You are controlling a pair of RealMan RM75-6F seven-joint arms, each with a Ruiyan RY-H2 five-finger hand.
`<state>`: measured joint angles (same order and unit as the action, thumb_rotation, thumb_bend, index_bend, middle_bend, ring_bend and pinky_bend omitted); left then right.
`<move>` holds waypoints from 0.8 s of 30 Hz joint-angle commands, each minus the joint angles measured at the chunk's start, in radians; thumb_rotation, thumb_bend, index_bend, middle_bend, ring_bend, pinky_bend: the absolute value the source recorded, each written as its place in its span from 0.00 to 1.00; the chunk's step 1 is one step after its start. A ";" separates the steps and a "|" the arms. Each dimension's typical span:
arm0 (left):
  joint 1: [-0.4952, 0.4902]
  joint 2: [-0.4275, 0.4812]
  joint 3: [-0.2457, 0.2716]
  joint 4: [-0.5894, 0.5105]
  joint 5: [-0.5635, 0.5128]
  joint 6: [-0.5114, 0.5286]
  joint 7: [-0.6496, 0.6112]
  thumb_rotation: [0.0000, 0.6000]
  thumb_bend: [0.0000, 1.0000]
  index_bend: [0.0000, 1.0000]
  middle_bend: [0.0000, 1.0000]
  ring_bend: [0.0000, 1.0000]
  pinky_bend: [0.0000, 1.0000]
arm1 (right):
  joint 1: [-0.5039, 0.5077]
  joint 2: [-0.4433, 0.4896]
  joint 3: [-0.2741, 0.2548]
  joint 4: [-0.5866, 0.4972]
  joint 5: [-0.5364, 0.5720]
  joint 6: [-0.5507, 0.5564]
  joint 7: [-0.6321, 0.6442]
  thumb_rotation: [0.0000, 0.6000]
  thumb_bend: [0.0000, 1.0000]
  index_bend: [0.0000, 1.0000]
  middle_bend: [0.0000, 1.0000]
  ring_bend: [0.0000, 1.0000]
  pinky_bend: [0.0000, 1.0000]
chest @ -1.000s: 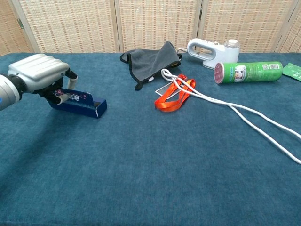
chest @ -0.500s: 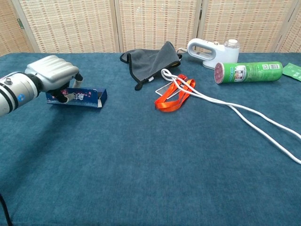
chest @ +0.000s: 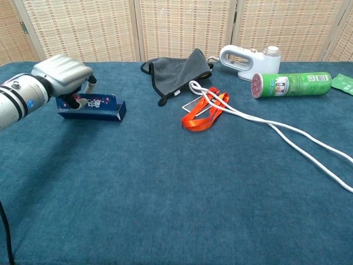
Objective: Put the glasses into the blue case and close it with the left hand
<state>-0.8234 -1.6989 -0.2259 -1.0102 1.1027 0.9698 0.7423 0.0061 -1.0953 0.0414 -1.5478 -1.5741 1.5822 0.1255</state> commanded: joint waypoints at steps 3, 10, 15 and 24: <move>-0.027 -0.020 -0.001 0.052 -0.003 -0.007 0.029 1.00 0.46 0.54 0.96 0.86 1.00 | 0.000 0.000 -0.001 -0.001 -0.002 -0.001 -0.002 1.00 0.33 0.26 0.34 0.29 0.26; -0.064 -0.077 -0.008 0.172 -0.020 -0.031 0.056 1.00 0.46 0.50 0.95 0.86 1.00 | -0.004 0.002 -0.002 -0.005 -0.001 0.003 -0.007 1.00 0.33 0.26 0.34 0.29 0.26; -0.080 -0.128 -0.002 0.272 -0.032 -0.068 0.066 1.00 0.45 0.48 0.95 0.86 1.00 | -0.005 0.004 -0.001 -0.007 0.001 0.004 -0.008 1.00 0.33 0.26 0.34 0.29 0.26; -0.096 -0.188 -0.009 0.403 -0.038 -0.102 0.029 1.00 0.34 0.33 0.95 0.86 1.00 | -0.006 0.005 0.000 -0.008 0.002 0.004 -0.009 1.00 0.33 0.26 0.34 0.29 0.26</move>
<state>-0.9148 -1.8784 -0.2330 -0.6189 1.0651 0.8739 0.7793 0.0003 -1.0901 0.0411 -1.5558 -1.5723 1.5860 0.1164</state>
